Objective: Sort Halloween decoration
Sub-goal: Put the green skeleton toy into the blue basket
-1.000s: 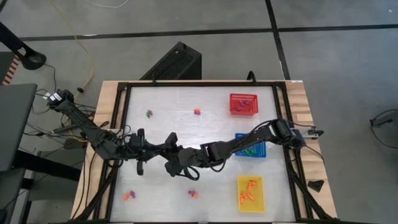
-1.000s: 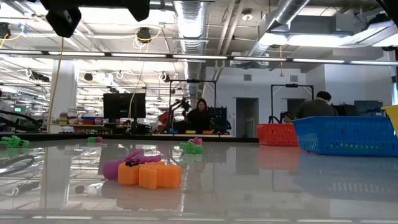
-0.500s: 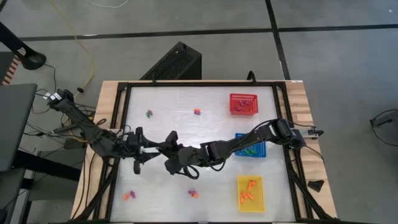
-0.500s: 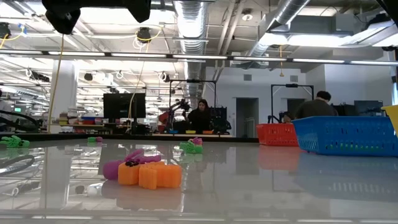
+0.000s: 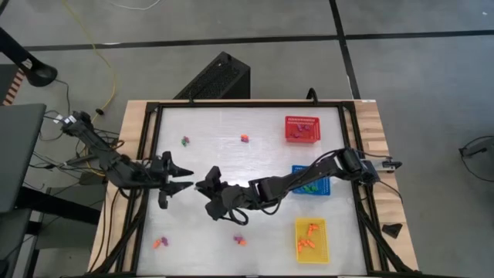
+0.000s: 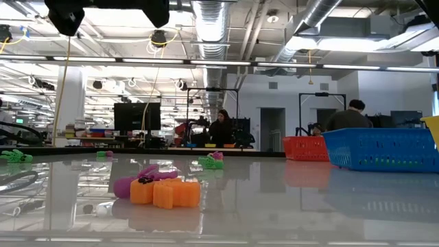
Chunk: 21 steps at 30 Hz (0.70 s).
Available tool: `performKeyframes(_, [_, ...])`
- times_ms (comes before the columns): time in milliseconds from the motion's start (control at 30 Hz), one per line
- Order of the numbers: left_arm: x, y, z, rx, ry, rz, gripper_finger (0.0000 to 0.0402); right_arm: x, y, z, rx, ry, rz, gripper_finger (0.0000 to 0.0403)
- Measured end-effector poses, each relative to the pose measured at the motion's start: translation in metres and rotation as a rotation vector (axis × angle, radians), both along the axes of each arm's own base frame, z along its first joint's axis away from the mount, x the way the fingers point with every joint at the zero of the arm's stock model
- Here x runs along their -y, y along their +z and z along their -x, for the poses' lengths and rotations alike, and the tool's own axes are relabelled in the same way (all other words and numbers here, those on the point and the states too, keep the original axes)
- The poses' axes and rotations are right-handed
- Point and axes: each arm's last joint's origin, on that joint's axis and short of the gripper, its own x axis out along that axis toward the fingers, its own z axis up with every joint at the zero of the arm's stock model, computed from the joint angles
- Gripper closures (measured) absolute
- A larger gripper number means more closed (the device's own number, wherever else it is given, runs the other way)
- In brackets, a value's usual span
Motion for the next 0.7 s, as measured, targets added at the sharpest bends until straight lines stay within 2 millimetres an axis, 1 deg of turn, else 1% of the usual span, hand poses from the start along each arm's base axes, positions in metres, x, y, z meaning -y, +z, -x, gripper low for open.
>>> performKeyframes(133, [-0.008, 0.001, 0.008, -0.008, 0.022, 0.004, 0.0232, -0.002, -0.001, 0.001, -0.014, 0.003, 0.007, 0.0262])
performKeyframes(267, [-0.012, -0.004, 0.013, -0.047, 0.045, 0.012, 0.0232, -0.003, -0.001, 0.001, -0.014, 0.004, 0.008, 0.0262])
performKeyframes(400, [-0.014, -0.010, 0.014, -0.089, 0.064, 0.018, 0.0232, 0.002, -0.002, 0.000, -0.023, -0.008, 0.018, 0.0262])
performKeyframes(500, [-0.013, -0.013, 0.014, -0.110, 0.080, 0.016, 0.0232, 0.013, -0.004, -0.002, -0.041, -0.029, 0.023, 0.0262])
performKeyframes(700, [-0.012, -0.016, 0.011, -0.132, 0.092, -0.001, 0.0232, 0.053, -0.013, -0.007, -0.145, -0.113, 0.043, 0.0262])
